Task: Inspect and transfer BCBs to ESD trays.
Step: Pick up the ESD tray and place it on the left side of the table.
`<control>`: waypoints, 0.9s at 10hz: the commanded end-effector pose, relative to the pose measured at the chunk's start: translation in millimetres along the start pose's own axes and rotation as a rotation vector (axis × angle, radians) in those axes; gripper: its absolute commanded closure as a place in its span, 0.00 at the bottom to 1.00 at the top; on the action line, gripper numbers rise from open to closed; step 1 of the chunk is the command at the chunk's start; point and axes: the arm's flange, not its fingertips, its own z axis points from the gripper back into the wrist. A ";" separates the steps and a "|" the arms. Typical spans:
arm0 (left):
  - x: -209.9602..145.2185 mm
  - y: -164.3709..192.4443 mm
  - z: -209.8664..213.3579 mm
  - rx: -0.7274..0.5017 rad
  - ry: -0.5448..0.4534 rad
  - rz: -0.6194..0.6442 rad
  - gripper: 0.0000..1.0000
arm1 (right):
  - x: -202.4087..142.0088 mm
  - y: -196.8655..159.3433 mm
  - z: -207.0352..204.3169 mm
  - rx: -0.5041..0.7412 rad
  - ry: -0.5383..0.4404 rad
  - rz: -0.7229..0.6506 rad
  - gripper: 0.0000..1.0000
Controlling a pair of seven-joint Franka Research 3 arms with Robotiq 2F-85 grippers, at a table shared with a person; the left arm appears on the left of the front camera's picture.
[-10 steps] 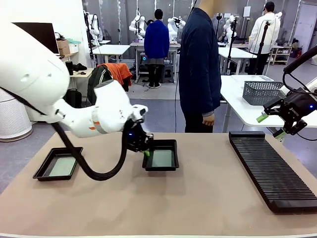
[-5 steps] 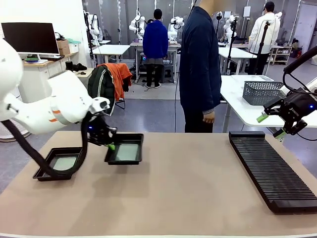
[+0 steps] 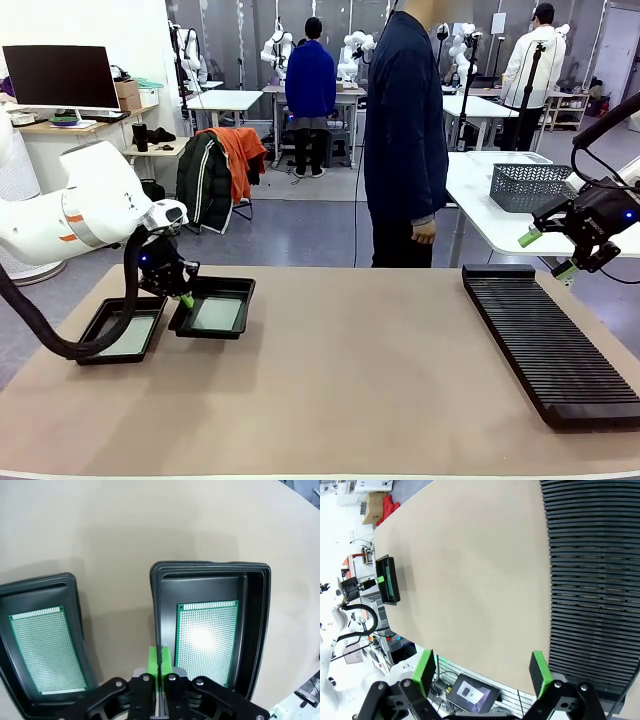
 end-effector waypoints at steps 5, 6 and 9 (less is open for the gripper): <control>-17.3 29.0 -32.2 0.056 -0.012 -0.004 0.97 | -2.3 1.8 -0.8 0.002 -0.003 -0.014 0.00; -19.5 30.3 -34.5 0.065 -0.018 -0.001 0.97 | -2.3 1.8 -0.8 0.002 -0.003 -0.014 0.00; -18.3 26.9 -35.7 0.056 -0.002 0.014 0.97 | -2.3 1.8 -0.8 0.002 -0.003 -0.014 0.00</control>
